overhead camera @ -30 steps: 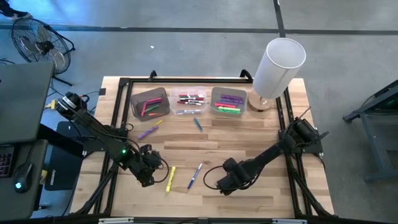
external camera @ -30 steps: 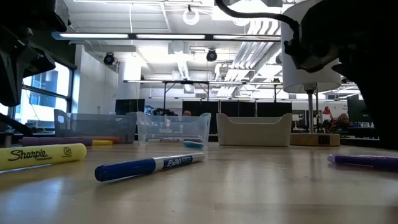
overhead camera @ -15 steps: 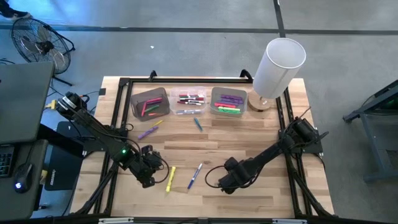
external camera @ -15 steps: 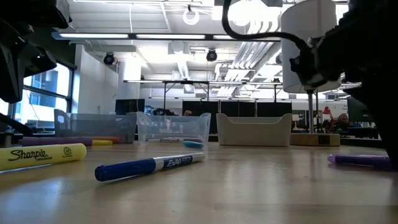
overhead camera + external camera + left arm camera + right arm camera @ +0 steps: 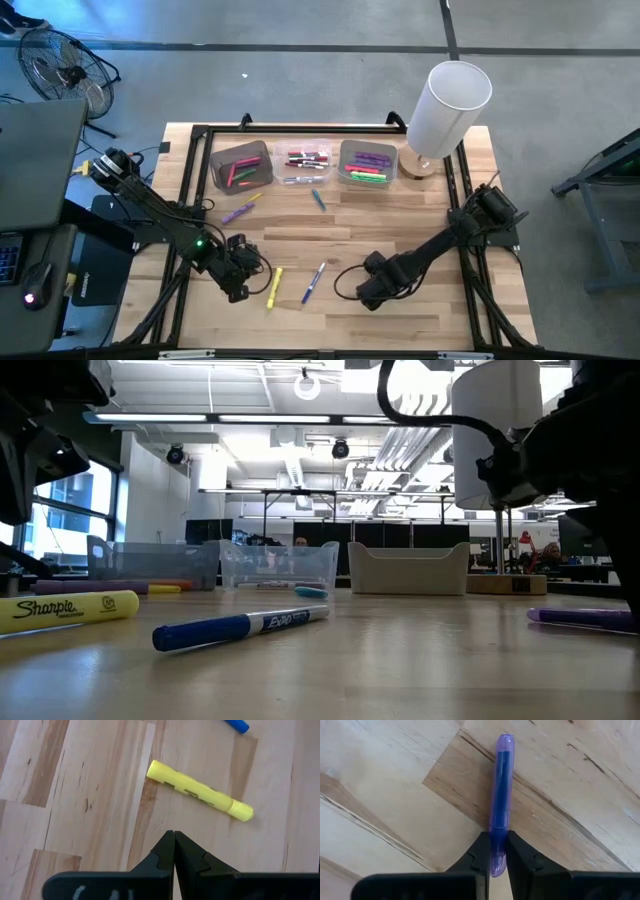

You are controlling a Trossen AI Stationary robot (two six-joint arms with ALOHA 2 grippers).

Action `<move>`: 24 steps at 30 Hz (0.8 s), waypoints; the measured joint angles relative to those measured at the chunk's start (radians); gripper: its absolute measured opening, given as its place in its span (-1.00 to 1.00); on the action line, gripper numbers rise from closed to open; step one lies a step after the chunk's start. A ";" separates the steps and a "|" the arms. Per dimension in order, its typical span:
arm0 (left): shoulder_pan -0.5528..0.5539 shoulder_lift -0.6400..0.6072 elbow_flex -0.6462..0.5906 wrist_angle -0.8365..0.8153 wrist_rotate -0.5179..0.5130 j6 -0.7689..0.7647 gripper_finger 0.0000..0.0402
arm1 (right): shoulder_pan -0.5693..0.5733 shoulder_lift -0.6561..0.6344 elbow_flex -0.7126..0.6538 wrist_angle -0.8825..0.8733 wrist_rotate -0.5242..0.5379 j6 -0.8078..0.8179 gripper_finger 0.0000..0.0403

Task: Pick & Place Markers
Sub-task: Put the violet pen into the black bin

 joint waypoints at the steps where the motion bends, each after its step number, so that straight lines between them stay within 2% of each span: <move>1: 0.000 0.000 0.000 0.002 0.000 0.000 -1.00 | -0.003 0.000 0.000 0.000 0.004 0.000 -0.86; 7: 0.000 0.000 0.000 -0.046 0.063 -0.001 -1.00 | -0.066 0.011 0.073 -0.051 0.036 -0.109 -0.84; 11: 0.000 0.000 0.000 -0.189 0.118 -0.061 -1.00 | -0.142 0.018 0.195 -0.126 0.116 -0.276 -0.85; 14: 0.000 0.000 0.000 -0.265 0.133 -0.067 -1.00 | -0.231 0.014 0.296 -0.143 0.131 -0.415 -0.85; 19: 0.000 0.000 0.000 -0.317 0.105 -0.061 -1.00 | -0.402 0.014 0.467 -0.067 0.180 -0.711 -0.86; 24: 0.000 -0.043 -0.057 -0.295 0.087 -0.153 -1.00 | -0.554 0.051 0.641 0.104 0.159 -0.996 -0.86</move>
